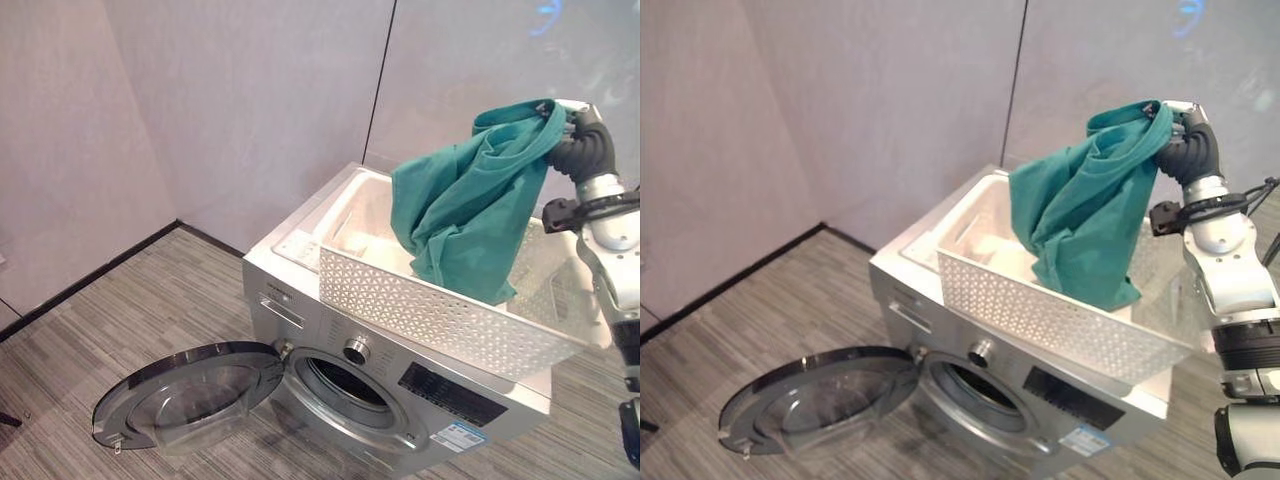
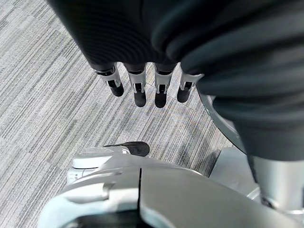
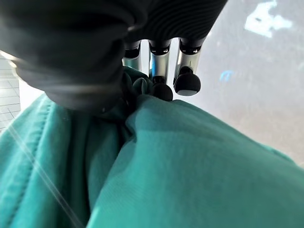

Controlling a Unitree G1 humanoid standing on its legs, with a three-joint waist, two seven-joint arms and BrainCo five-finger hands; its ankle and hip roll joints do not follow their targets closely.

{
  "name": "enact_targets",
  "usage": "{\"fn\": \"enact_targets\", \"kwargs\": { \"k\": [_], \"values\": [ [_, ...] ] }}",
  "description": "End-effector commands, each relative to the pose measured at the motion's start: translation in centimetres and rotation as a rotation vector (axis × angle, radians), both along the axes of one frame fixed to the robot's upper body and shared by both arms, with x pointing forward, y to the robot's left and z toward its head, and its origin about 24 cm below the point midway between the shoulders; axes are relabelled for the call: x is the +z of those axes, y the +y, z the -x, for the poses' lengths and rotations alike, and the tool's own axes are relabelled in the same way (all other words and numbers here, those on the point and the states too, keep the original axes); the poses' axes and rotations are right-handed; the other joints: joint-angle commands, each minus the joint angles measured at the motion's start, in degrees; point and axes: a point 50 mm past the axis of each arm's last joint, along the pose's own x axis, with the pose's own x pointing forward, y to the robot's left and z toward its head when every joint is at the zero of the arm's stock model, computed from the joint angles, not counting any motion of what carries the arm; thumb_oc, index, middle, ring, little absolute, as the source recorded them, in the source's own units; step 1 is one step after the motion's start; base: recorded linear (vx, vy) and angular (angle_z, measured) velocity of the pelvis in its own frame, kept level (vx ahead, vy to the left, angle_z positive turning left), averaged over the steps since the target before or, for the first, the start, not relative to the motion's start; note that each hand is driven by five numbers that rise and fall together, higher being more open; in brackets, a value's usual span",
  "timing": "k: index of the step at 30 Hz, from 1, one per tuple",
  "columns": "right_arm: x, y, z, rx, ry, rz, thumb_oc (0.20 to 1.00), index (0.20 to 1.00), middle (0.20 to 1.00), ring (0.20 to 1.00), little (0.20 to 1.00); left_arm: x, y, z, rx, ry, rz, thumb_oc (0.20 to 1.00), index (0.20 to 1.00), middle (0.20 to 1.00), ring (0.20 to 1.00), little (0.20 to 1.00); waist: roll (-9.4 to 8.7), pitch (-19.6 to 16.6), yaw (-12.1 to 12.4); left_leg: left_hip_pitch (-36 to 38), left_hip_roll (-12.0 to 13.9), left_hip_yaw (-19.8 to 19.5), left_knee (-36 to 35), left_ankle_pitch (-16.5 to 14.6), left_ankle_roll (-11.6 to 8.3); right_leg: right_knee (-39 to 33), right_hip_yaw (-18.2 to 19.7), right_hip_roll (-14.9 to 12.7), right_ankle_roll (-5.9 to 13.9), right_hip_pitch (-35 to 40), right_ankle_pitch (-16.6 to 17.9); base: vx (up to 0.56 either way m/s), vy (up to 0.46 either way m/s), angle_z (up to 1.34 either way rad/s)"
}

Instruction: Grab the laundry basket,head to the washer,open it,put in the laundry and shut it.

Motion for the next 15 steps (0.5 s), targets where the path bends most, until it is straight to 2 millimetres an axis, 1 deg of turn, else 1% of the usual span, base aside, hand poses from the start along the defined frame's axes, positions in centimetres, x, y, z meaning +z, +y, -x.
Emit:
{"fn": "enact_targets", "kwargs": {
  "k": [1,9,15],
  "values": [
    [2.60,0.55,0.12,0.005,-0.138,0.000,0.200,0.200,0.200,0.200,0.200,-0.36,-1.00,0.80,-0.073,0.082,0.008,1.000,1.000,1.000,1.000,1.000,-1.03,-1.66,1.51,1.28,-3.99,1.66,1.11,-5.47,4.32,3.55,0.92,-1.53,1.51,-1.20,-3.92,0.00,0.016,-0.06],
    [2.33,0.88,-0.14,0.015,-0.134,-0.018,0.200,0.200,0.200,0.200,0.200,-0.37,-1.18,0.52,-0.078,0.070,0.012,1.000,1.000,1.000,1.000,1.000,-1.15,-1.51,1.55,1.41,-4.28,1.81,1.14,-5.61,4.57,3.78,0.96,-1.79,1.65,-1.34,-3.68,0.00,0.004,-0.01],
    [2.24,1.14,-0.37,0.017,-0.133,-0.018,0.200,0.200,0.200,0.200,0.200,-0.44,-1.71,0.22,-0.111,0.057,0.032,1.000,1.000,1.000,1.000,1.000,-1.18,-1.17,1.61,1.26,-4.90,1.89,1.42,-5.92,5.10,3.87,1.16,-2.22,2.03,-1.74,-3.05,-0.01,0.017,0.00]
  ]
}}
